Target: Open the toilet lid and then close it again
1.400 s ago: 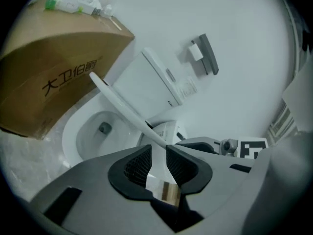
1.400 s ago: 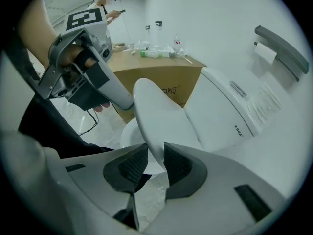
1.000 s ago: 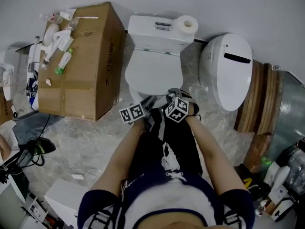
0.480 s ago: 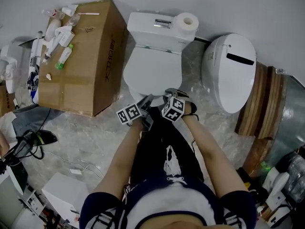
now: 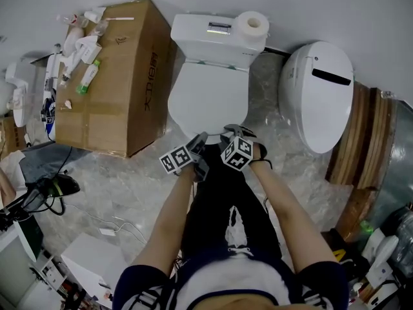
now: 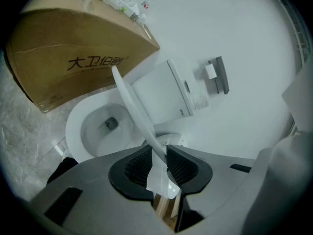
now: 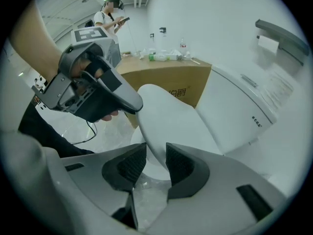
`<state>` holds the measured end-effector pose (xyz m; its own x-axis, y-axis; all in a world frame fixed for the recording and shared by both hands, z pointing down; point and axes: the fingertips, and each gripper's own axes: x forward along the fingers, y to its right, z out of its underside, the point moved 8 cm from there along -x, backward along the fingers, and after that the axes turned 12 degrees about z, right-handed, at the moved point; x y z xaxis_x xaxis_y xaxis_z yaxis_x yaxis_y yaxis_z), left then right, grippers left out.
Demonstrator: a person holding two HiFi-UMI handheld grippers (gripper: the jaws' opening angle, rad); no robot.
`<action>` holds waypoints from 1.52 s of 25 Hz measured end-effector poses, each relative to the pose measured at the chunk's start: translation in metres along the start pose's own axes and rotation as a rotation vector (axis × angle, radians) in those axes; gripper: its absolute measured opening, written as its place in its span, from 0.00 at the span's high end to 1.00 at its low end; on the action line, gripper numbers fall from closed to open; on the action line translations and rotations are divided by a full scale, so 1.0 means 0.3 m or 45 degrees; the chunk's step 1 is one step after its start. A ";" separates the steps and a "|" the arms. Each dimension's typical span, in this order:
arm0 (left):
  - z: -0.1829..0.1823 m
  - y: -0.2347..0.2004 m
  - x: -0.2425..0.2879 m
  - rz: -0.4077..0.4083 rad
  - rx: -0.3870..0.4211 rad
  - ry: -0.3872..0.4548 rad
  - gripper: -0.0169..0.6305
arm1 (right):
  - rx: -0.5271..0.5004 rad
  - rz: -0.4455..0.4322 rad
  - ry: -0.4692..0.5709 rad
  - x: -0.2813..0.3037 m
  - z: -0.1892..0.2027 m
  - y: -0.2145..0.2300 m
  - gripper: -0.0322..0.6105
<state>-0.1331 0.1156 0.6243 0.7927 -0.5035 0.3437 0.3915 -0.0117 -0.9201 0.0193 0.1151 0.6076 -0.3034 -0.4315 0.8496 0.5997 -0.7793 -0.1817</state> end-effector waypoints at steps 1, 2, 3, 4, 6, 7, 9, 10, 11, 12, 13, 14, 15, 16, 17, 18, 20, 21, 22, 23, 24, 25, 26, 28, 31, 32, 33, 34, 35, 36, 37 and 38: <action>0.003 -0.007 -0.001 0.000 0.003 -0.006 0.84 | 0.044 0.010 0.022 -0.004 0.010 -0.003 0.79; 0.006 -0.014 -0.001 -0.004 0.007 -0.013 0.84 | 0.100 0.020 0.042 -0.008 0.022 -0.005 0.79; 0.010 -0.021 -0.001 -0.010 0.010 -0.020 0.84 | 0.164 0.029 0.056 -0.013 0.038 -0.006 0.79; 0.016 -0.029 -0.001 -0.016 0.012 -0.025 0.84 | 0.234 0.038 0.064 -0.016 0.056 -0.008 0.80; 0.027 -0.043 -0.006 -0.028 0.015 -0.029 0.84 | 0.406 0.036 0.074 -0.015 0.099 -0.014 0.84; 0.032 -0.050 -0.010 -0.031 0.016 -0.027 0.83 | 0.525 0.016 0.081 -0.010 0.121 -0.020 0.84; 0.042 -0.062 -0.015 -0.036 0.013 -0.017 0.83 | 0.832 -0.059 0.098 0.003 0.162 -0.031 0.84; 0.048 -0.069 -0.016 -0.038 0.012 -0.012 0.83 | 1.003 -0.104 0.107 0.009 0.179 -0.034 0.84; 0.054 -0.078 -0.017 -0.042 0.011 -0.010 0.83 | 1.175 -0.147 0.118 0.016 0.194 -0.036 0.84; 0.061 -0.087 -0.017 -0.047 0.008 -0.009 0.83 | 1.340 -0.188 0.128 0.025 0.209 -0.038 0.84; 0.067 -0.097 -0.018 -0.052 0.004 -0.009 0.83 | 1.490 -0.224 0.134 0.036 0.224 -0.041 0.84; 0.074 -0.106 -0.018 -0.060 -0.001 -0.010 0.83 | 1.621 -0.252 0.130 0.047 0.237 -0.046 0.84; 0.082 -0.117 -0.020 -0.071 -0.008 -0.012 0.83 | 1.732 -0.273 0.113 0.056 0.250 -0.053 0.84; 0.091 -0.130 -0.022 -0.085 -0.016 -0.015 0.83 | 1.824 -0.292 0.088 0.065 0.261 -0.062 0.84; 0.100 -0.144 -0.025 -0.099 -0.024 -0.017 0.83 | 1.904 -0.310 0.059 0.075 0.271 -0.072 0.84; 0.110 -0.159 -0.028 -0.108 -0.032 -0.017 0.83 | 1.975 -0.328 0.030 0.085 0.281 -0.083 0.84; 0.127 -0.189 -0.034 -0.116 -0.047 -0.005 0.83 | 2.083 -0.353 -0.026 0.104 0.300 -0.103 0.84; 0.134 -0.202 -0.035 -0.117 -0.055 0.003 0.83 | 2.121 -0.357 -0.049 0.114 0.311 -0.112 0.83; 0.140 -0.214 -0.035 -0.119 -0.061 0.010 0.83 | 2.151 -0.359 -0.068 0.124 0.323 -0.122 0.82; 0.146 -0.226 -0.035 -0.122 -0.065 0.014 0.83 | 2.177 -0.361 -0.084 0.136 0.335 -0.132 0.82; 0.151 -0.236 -0.035 -0.124 -0.068 0.015 0.83 | 2.204 -0.365 -0.097 0.147 0.347 -0.143 0.81; 0.156 -0.246 -0.035 -0.126 -0.070 0.016 0.83 | 2.230 -0.371 -0.108 0.158 0.358 -0.153 0.81; 0.161 -0.256 -0.036 -0.126 -0.071 0.016 0.83 | 2.252 -0.376 -0.116 0.168 0.367 -0.164 0.81; 0.172 -0.278 -0.039 -0.128 -0.076 0.022 0.83 | 2.282 -0.382 -0.112 0.186 0.381 -0.179 0.81; 0.191 -0.311 -0.038 -0.136 -0.094 0.037 0.83 | 2.302 -0.385 -0.102 0.218 0.398 -0.189 0.81; 0.195 -0.322 -0.036 -0.140 -0.099 0.042 0.83 | 2.298 -0.384 -0.109 0.230 0.402 -0.190 0.80; 0.200 -0.332 -0.035 -0.145 -0.103 0.046 0.83 | 2.291 -0.384 -0.119 0.242 0.404 -0.190 0.80; 0.204 -0.341 -0.033 -0.150 -0.107 0.048 0.83 | 2.286 -0.383 -0.128 0.251 0.406 -0.189 0.80; 0.210 -0.349 -0.031 -0.154 -0.112 0.050 0.83 | 2.288 -0.384 -0.137 0.259 0.408 -0.190 0.80; 0.215 -0.357 -0.031 -0.158 -0.119 0.054 0.83 | 2.298 -0.388 -0.148 0.267 0.411 -0.192 0.81; 0.219 -0.366 -0.032 -0.161 -0.126 0.059 0.83 | 2.313 -0.394 -0.158 0.274 0.414 -0.195 0.81; 0.222 -0.374 -0.033 -0.164 -0.133 0.065 0.83 | 2.329 -0.404 -0.164 0.282 0.419 -0.200 0.82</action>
<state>-0.1538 0.1796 0.7368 0.7132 -0.5352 0.4526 0.4358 -0.1672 -0.8844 0.0507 0.1825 0.7525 -0.5509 -0.2847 0.7845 0.5182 0.6202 0.5889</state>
